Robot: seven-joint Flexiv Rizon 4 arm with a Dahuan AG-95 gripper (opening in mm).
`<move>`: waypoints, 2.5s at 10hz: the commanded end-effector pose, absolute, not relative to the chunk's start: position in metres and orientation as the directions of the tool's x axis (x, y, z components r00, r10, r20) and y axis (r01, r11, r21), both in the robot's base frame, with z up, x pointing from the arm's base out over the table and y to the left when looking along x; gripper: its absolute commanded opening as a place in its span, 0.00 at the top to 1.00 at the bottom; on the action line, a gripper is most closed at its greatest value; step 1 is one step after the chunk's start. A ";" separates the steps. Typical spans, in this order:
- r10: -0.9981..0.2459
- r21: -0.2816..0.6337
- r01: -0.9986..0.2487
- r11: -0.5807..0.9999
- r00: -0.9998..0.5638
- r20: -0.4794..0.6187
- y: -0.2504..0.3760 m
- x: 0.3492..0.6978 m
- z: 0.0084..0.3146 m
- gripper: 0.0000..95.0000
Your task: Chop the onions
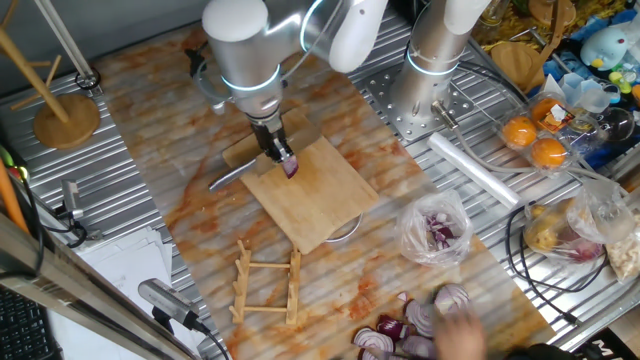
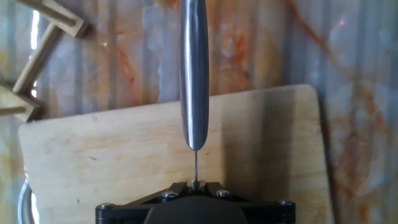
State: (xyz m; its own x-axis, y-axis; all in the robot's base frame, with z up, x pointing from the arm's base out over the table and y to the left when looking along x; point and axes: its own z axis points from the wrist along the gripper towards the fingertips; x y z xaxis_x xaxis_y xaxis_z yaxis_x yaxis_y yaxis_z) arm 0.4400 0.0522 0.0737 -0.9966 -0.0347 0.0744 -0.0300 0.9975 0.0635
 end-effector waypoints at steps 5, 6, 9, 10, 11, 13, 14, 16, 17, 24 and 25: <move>-0.061 0.073 -0.056 0.996 -0.996 0.060 0.054 0.426 0.063 1.00; -0.060 0.072 -0.056 0.996 -0.996 0.060 0.054 0.425 0.063 1.00; -0.062 0.072 -0.058 0.996 -0.997 0.056 0.056 0.423 0.059 1.00; -0.061 0.071 -0.057 0.996 -0.997 0.055 0.057 0.423 0.057 1.00; -0.061 0.071 -0.057 0.996 -0.997 0.052 0.057 0.423 0.056 1.00; -0.065 0.069 -0.062 0.996 -0.997 0.046 0.057 0.422 0.051 1.00; -0.066 0.070 -0.063 0.996 -0.997 0.043 0.057 0.422 0.047 1.00; -0.069 0.072 -0.066 0.995 -0.997 0.040 0.058 0.422 0.043 1.00; -0.072 0.072 -0.069 0.995 -0.997 0.038 0.058 0.422 0.040 1.00; -0.065 0.080 -0.062 0.995 -0.997 0.036 0.058 0.421 0.055 1.00; -0.063 0.078 -0.060 0.995 -0.997 0.036 0.058 0.421 0.063 1.00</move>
